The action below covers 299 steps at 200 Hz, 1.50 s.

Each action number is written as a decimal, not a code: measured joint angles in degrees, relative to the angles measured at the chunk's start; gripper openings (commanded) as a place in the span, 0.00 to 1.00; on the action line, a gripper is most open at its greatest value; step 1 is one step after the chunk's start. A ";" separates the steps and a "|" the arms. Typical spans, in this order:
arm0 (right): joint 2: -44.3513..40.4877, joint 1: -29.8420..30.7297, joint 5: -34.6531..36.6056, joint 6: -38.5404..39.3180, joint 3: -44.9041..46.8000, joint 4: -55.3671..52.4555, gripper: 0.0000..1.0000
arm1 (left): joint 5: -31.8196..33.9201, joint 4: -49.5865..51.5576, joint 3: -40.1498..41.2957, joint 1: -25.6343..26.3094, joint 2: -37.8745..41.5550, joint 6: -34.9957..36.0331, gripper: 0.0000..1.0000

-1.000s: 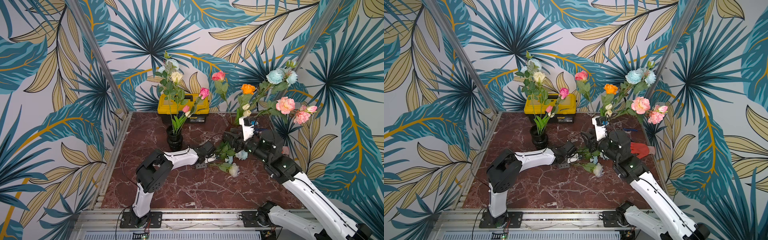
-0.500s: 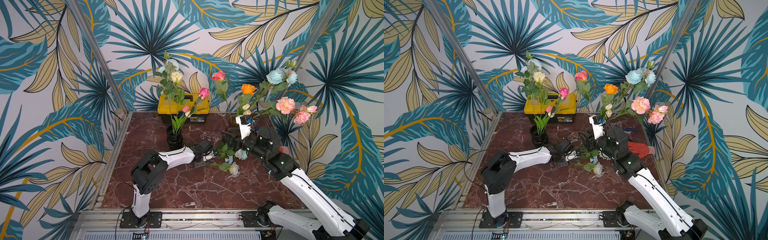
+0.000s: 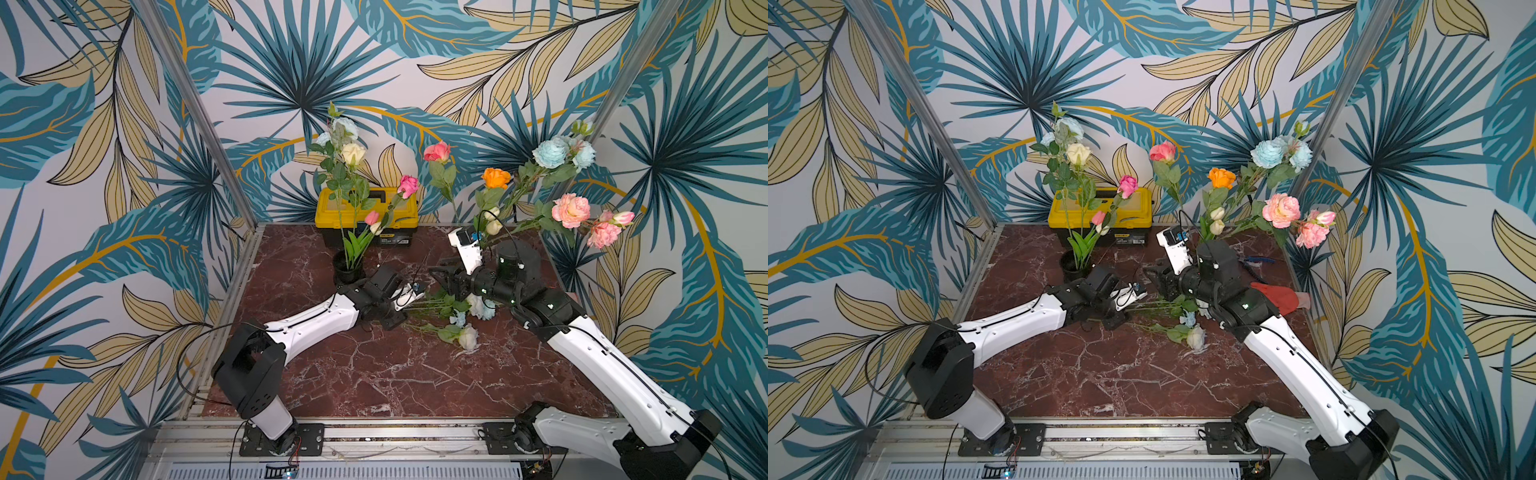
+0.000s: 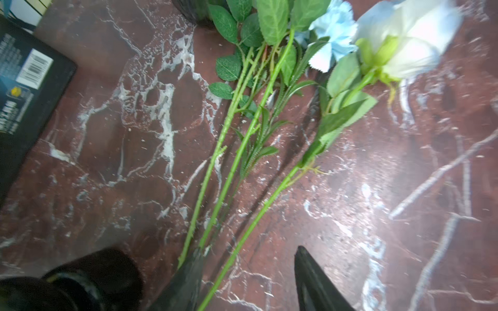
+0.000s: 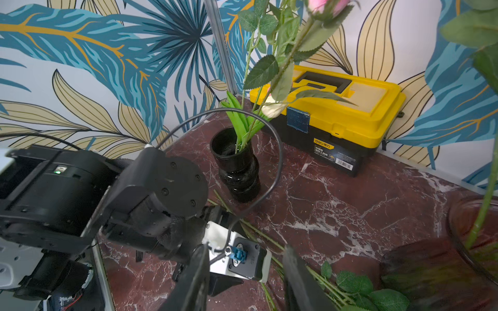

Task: Pick out blue flowers from the vase
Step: Place the flower at the center of the board, then pick up the flower from the vase.

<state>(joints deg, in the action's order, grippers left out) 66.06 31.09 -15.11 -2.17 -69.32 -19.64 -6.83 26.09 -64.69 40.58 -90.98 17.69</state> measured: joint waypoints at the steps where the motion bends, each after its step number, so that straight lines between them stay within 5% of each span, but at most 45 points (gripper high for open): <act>1: 0.04 0.04 -0.02 0.02 -0.04 0.00 0.44 | -0.15 -0.20 0.28 -0.15 0.31 -0.20 0.56; 90: 12.66 7.50 -1.09 3.65 -11.65 -1.64 0.43 | -17.14 -16.50 14.19 -22.69 22.58 -18.03 0.59; 148: 15.93 8.76 -2.40 3.41 -12.33 -1.09 0.41 | -22.40 -24.24 16.96 -38.95 25.66 -30.08 0.60; 299: 15.93 8.76 -2.73 1.09 -10.01 2.40 0.41 | -31.65 -26.80 -13.81 -43.06 -8.59 -33.86 0.57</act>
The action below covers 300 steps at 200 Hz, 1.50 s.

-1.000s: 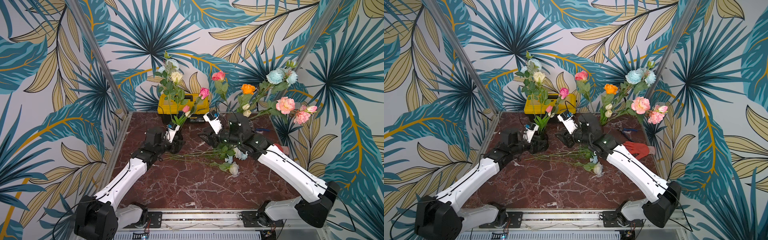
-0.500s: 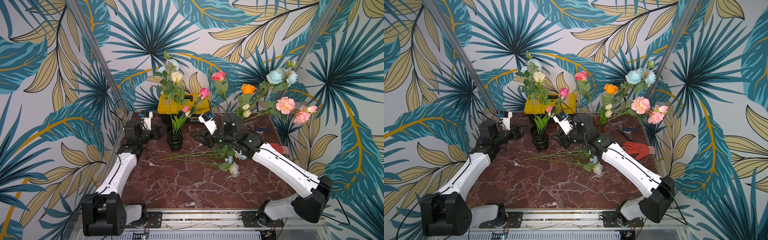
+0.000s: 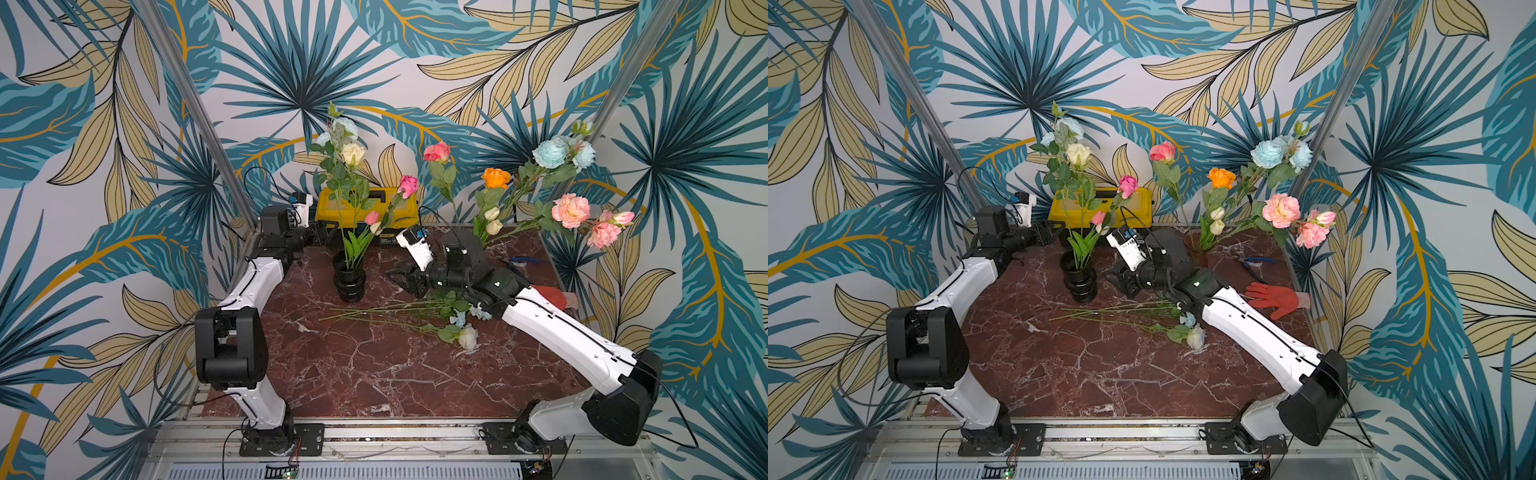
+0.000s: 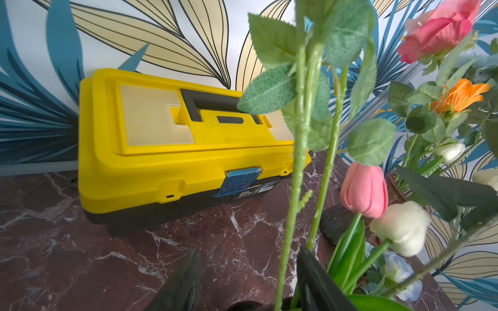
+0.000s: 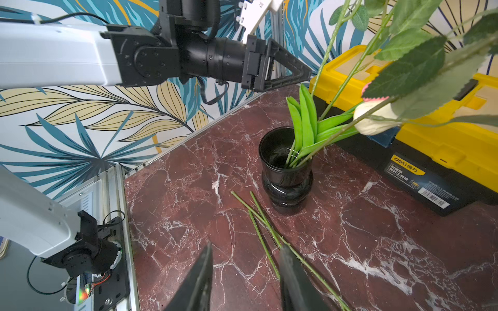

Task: Pick out blue flowers from the vase
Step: Pick up the flower from the vase.

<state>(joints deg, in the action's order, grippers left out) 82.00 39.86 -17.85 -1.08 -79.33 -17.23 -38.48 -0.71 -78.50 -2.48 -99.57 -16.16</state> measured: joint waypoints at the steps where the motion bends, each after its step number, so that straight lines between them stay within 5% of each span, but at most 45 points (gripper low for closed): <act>1: 0.00 0.00 0.00 0.00 0.00 0.02 0.41 | -0.09 -0.02 -0.09 -0.02 -0.13 0.02 0.57; 137: 0.76 0.00 -0.02 -0.26 0.04 0.76 0.41 | -7.96 -0.02 -2.80 0.15 -2.62 0.35 0.47; 300: 1.60 0.00 0.00 -0.48 0.07 0.92 0.40 | -9.70 0.00 -3.30 2.80 -3.06 0.87 0.09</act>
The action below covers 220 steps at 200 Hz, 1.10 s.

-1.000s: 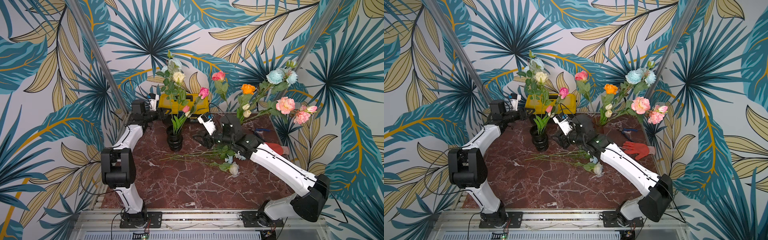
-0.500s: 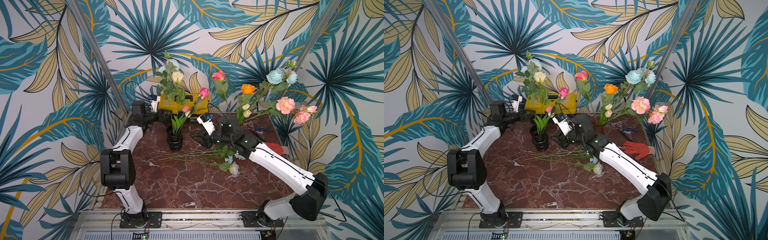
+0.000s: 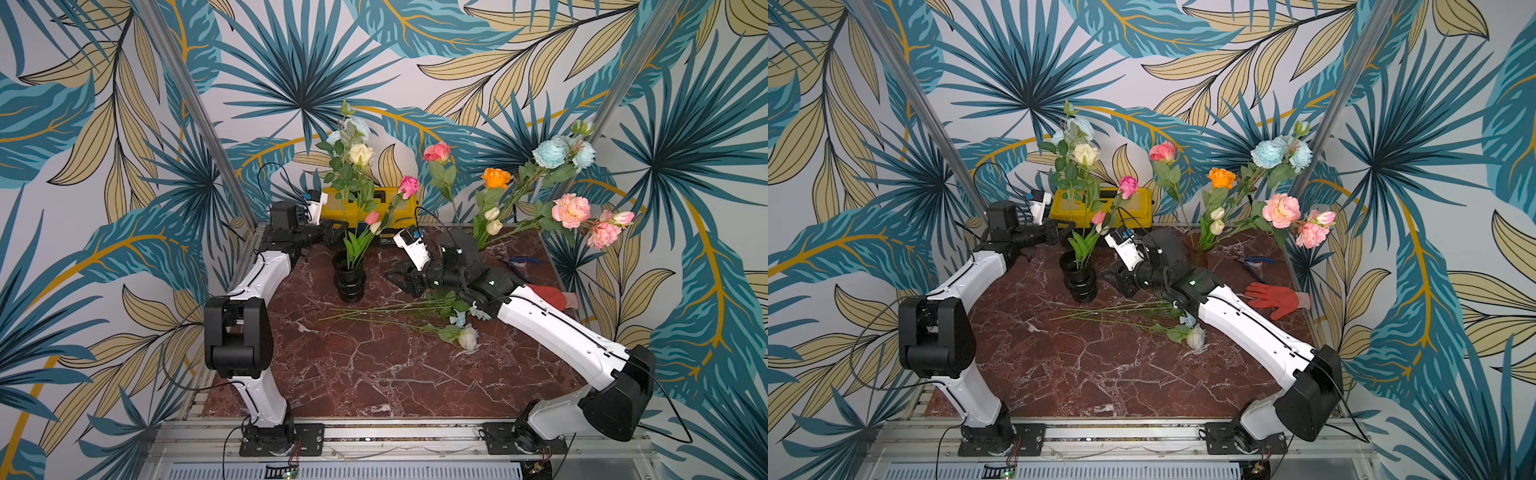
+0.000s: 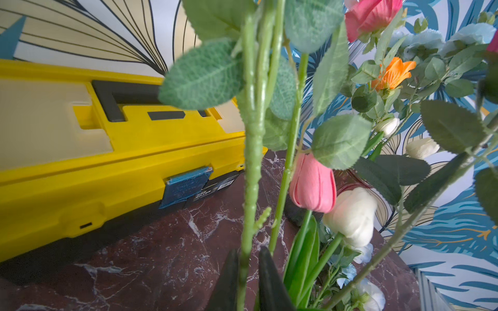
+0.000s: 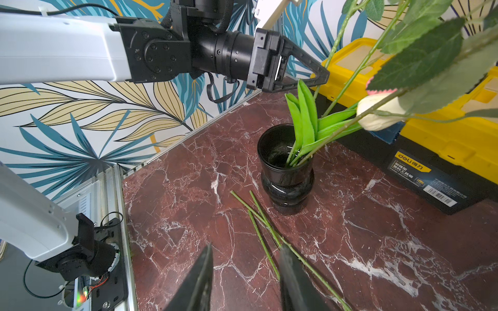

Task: Pick out blue flowers from the vase
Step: Pick up the flower from the vase.

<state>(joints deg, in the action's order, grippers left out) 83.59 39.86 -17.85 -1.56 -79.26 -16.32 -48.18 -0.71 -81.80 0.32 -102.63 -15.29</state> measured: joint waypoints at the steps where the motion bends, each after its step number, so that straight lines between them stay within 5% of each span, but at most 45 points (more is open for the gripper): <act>1: 0.00 0.00 0.00 0.00 0.00 0.00 0.40 | 0.04 0.00 0.00 0.00 0.00 -0.07 0.09; 42: 0.00 0.00 0.00 -0.15 0.35 0.17 0.40 | 0.61 -0.02 0.00 0.02 0.00 0.46 0.00; 119: 0.00 0.00 0.22 -0.15 0.98 0.20 0.40 | 1.81 0.07 0.00 0.07 0.74 0.76 0.00; 220: -0.07 0.00 1.51 0.87 0.66 -0.35 0.39 | 7.41 0.07 0.02 0.52 12.72 2.93 0.00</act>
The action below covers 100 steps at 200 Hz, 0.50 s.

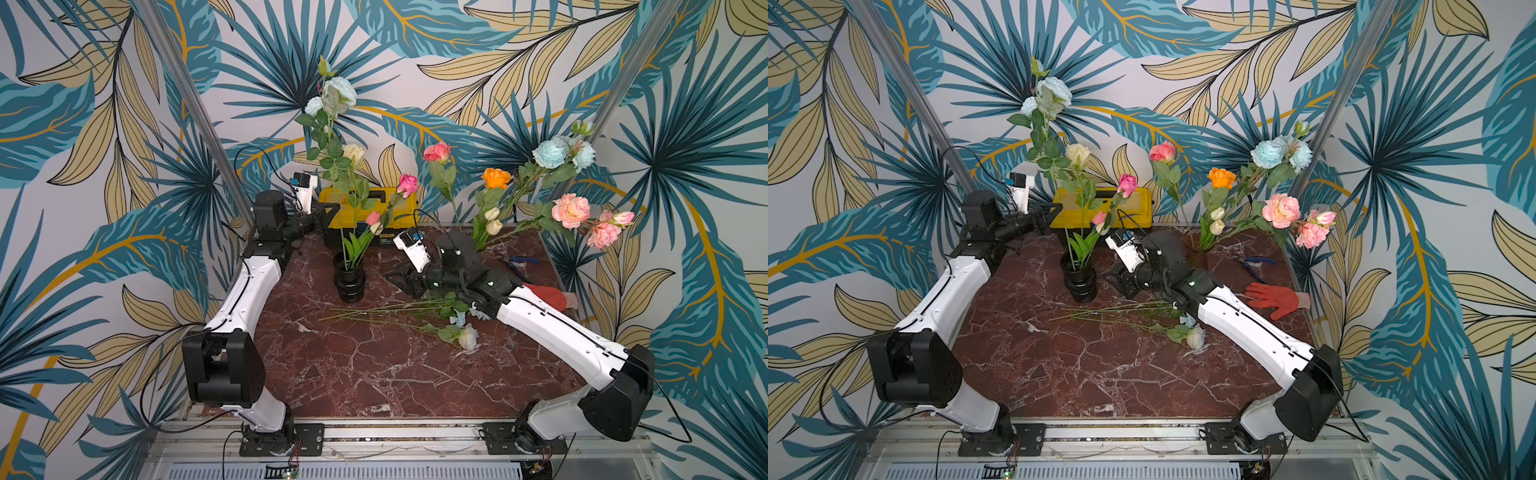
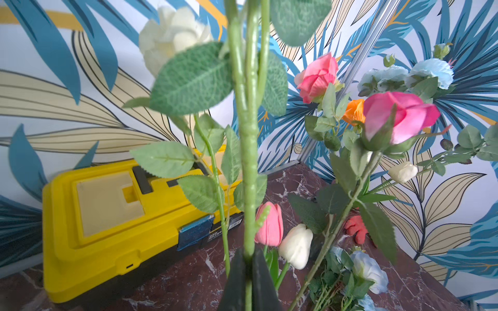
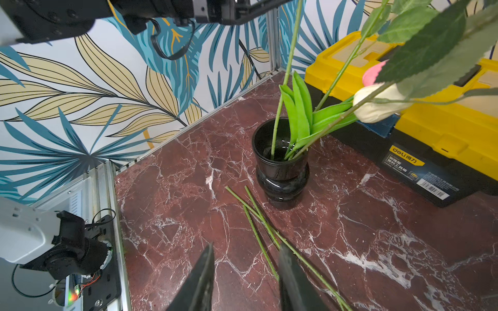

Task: Pick out blue flowers from the vase
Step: Pick up the flower from the vase.

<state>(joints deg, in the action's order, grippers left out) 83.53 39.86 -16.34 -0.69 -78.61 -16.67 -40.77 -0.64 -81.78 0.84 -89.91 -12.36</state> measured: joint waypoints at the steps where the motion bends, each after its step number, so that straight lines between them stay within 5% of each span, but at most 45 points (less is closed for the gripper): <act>1: 0.00 0.00 0.00 0.00 -0.02 0.00 0.39 | 0.04 0.00 -0.02 0.00 0.17 0.00 0.00; 100: -4.87 -0.02 2.58 1.16 -0.28 -0.42 0.39 | 2.25 5.60 -0.17 0.17 12.09 5.33 0.00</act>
<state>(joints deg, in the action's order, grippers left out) 78.65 39.83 -13.76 0.47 -78.89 -17.08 -38.52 4.95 -81.95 1.02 -77.82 -7.03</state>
